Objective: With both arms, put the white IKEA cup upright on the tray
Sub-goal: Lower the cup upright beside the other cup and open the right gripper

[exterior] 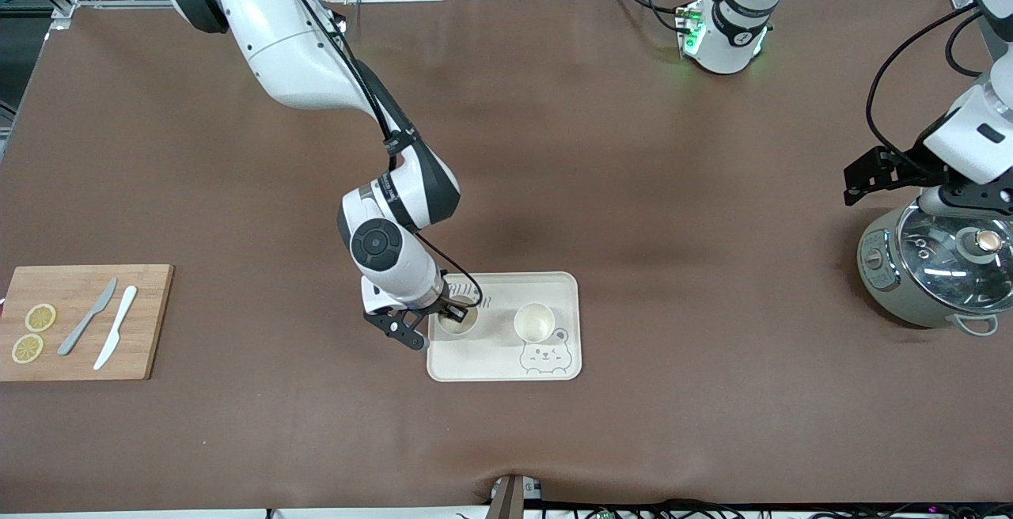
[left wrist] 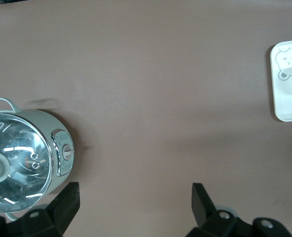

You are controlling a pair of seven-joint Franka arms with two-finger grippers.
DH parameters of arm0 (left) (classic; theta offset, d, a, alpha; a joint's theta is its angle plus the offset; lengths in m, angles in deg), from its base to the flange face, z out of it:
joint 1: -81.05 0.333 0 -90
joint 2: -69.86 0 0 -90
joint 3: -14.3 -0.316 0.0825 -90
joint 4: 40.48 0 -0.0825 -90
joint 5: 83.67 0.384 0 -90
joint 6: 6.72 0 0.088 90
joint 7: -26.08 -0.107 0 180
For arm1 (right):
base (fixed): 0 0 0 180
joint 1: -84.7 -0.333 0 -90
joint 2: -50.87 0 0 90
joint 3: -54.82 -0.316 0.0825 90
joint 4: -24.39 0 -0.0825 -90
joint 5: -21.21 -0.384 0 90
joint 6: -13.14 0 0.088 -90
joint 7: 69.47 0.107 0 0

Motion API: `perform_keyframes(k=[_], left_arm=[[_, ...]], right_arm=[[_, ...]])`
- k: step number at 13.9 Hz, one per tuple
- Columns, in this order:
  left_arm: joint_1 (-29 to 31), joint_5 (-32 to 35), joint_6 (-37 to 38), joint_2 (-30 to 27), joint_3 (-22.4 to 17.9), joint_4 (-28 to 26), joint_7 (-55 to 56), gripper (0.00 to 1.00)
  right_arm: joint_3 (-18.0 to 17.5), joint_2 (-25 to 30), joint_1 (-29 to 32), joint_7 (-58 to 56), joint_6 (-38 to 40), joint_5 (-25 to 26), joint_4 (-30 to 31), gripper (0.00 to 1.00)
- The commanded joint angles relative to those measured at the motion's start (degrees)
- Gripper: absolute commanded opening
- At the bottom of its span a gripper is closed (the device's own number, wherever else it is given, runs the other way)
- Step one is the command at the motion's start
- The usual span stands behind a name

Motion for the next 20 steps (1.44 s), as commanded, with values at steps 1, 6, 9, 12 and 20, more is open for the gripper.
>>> perform_keyframes(k=[1,6,9,12,20], left_arm=[[0.17,1.63,-0.21,-0.2,0.43,-0.47,-2.22,1.0],[0.26,1.54,1.46,-0.2,1.4,-0.39,-1.71,1.0],[0.17,1.63,1.37,-0.11,2.01,-0.12,0.58,1.0],[0.17,1.63,1.37,-0.11,2.19,-0.04,0.67,1.0],[0.43,1.28,1.37,0.24,2.19,-0.04,0.67,1.0]], right_arm=[[0.78,-1.3,-0.89,1.49,-0.47,0.31,-1.41,0.0],[0.78,-1.65,-1.06,1.67,-0.82,0.4,-1.41,0.0],[0.78,-1.65,-0.89,1.5,-0.73,0.4,-1.41,0.11],[0.87,-1.65,-0.89,1.41,-0.73,0.4,-1.41,0.57],[0.87,-1.3,-1.24,1.41,-0.64,5.49,-1.32,1.0]])
